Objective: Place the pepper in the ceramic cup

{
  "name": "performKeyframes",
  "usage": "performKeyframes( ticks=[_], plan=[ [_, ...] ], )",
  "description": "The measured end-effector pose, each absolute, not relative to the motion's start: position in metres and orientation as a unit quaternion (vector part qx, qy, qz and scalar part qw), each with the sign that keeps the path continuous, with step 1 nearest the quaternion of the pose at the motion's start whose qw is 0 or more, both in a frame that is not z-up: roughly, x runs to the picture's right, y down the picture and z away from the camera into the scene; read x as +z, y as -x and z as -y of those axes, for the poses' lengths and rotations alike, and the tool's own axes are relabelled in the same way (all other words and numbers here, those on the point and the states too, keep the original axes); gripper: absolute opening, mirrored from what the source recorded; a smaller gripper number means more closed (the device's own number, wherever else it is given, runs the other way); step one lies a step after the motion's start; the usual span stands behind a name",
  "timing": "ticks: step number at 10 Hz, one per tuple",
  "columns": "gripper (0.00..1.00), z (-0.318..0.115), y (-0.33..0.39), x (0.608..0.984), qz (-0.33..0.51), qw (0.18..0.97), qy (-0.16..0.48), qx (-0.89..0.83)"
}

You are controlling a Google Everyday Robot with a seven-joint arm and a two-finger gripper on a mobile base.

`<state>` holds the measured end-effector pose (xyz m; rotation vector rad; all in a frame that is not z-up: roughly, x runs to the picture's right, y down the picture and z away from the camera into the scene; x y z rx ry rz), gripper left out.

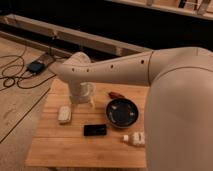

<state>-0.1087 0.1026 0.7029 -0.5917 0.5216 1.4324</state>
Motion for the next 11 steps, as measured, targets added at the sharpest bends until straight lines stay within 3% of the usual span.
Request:
performKeyframes(
  ticks=[2, 11],
  plan=[
    [0.65, -0.101, 0.105, 0.708, -0.23, 0.693, 0.261, 0.631],
    [0.65, -0.056, 0.014, 0.808, -0.185, 0.8, 0.235, 0.52]
  ],
)
